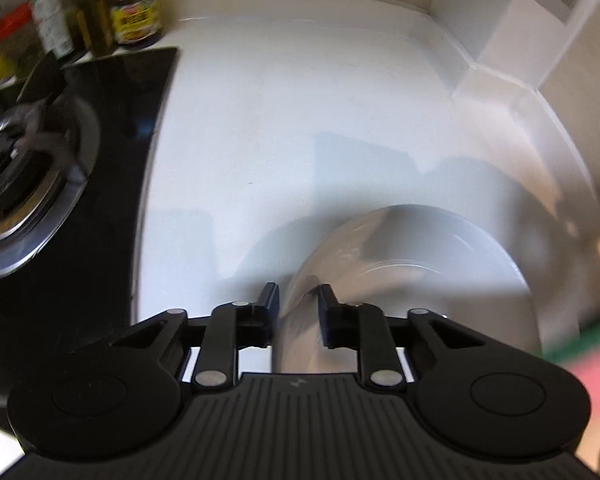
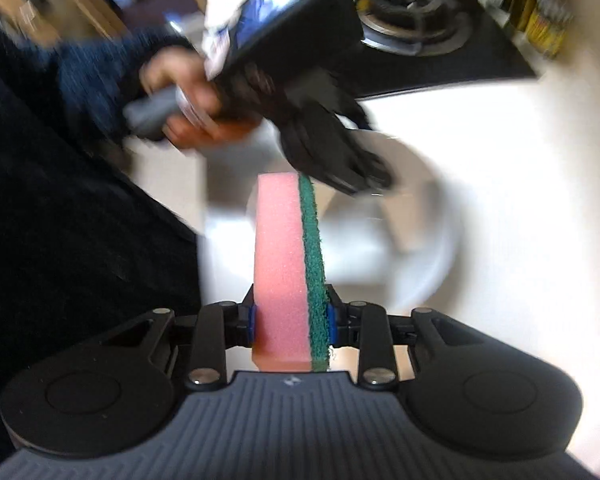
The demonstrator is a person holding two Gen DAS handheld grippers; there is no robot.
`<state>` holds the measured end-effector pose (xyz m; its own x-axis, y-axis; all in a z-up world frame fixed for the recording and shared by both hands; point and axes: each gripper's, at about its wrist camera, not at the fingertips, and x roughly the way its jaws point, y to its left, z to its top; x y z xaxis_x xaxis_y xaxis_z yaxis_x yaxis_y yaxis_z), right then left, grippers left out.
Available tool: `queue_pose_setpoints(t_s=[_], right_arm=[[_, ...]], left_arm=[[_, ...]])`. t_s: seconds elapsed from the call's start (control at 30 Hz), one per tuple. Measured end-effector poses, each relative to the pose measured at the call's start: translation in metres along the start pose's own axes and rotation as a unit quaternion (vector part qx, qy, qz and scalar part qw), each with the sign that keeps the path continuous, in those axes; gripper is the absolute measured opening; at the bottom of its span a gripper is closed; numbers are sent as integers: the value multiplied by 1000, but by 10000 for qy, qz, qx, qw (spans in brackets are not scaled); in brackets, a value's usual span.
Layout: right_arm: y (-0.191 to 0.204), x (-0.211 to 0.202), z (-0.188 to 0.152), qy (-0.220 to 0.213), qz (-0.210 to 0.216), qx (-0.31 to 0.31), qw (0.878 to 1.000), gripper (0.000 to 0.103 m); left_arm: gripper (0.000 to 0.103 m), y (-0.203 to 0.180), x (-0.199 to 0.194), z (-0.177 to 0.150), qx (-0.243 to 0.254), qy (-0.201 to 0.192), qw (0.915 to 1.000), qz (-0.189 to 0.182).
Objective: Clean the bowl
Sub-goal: 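Hold the bowl with the left gripper while the right gripper scrubs its inside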
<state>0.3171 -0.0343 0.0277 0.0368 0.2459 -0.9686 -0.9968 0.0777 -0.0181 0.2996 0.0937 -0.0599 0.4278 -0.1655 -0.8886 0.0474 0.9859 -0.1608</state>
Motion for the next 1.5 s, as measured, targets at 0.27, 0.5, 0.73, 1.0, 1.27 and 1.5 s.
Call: queue_pose_setpoints(t_s=[0.27, 0.5, 0.73, 1.0, 1.27, 1.5], right_arm=[[80, 54, -29, 699, -2754, -5189, 8062, 26], [77, 96, -70, 195, -2886, -7942, 5344, 26], [56, 111, -72, 25, -2754, -8549, 4396, 26], [82, 100, -61, 1059, -2616, -7946, 5375, 26], [117, 72, -44, 2314, -1842, -6679, 6829, 26], [117, 23, 3, 2376, -207, -4451, 8631, 27]], left_arm=[[21, 8, -35, -39, -667, -74, 9974, 277], [21, 12, -21, -50, -1181, 359, 9923, -127], [22, 9, -16, -49, -857, 400, 9954, -147], [23, 4, -13, -54, -760, 328, 9966, -49], [22, 2, -10, -39, -639, -127, 9975, 282], [37, -3, 0, -20, -336, -146, 9991, 206]])
